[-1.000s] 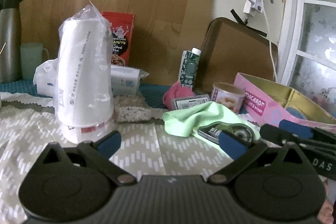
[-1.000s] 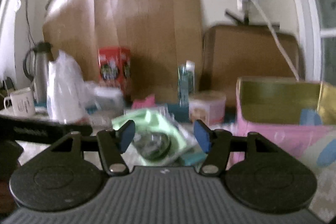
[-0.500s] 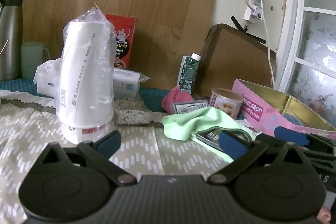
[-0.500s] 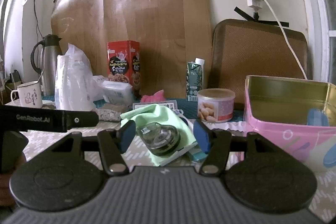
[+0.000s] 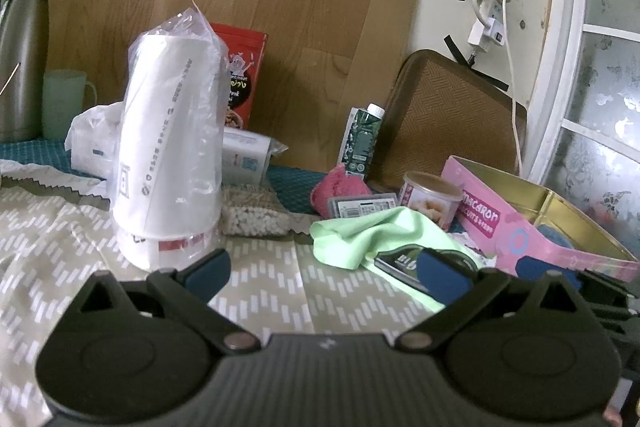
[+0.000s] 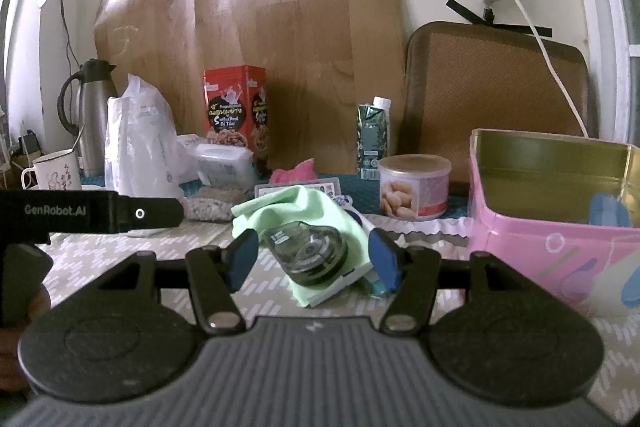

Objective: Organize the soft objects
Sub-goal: 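Bring the right gripper back over the green cloth and tape dispenser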

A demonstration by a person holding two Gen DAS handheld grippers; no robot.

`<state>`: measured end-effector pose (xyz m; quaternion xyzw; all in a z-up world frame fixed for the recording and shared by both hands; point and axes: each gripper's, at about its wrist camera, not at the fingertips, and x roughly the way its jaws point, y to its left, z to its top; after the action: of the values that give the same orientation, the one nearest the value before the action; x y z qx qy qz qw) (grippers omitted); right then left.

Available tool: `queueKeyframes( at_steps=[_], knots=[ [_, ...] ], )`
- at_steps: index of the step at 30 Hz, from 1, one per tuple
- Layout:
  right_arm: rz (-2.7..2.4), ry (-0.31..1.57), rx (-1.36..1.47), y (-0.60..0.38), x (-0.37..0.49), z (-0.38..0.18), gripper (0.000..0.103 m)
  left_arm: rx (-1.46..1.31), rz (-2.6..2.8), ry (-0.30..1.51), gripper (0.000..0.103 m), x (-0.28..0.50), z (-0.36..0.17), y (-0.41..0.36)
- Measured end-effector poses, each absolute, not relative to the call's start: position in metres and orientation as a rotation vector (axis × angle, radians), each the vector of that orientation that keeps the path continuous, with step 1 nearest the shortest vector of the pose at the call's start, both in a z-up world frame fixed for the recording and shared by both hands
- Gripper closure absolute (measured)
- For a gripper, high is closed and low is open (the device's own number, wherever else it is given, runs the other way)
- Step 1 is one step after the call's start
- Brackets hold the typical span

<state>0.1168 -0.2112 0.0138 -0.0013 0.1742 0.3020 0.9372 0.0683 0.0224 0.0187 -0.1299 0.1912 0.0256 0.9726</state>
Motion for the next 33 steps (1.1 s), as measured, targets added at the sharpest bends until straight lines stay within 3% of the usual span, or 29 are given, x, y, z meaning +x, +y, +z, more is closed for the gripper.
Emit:
queueKeyframes(
  at_steps=[33],
  knots=[
    [0.612, 0.372, 0.000, -0.2115, 0.1200, 0.0124, 0.040, -0.283, 0.039, 0.396, 0.001, 0.0690, 0.0171, 0.0219]
  ],
)
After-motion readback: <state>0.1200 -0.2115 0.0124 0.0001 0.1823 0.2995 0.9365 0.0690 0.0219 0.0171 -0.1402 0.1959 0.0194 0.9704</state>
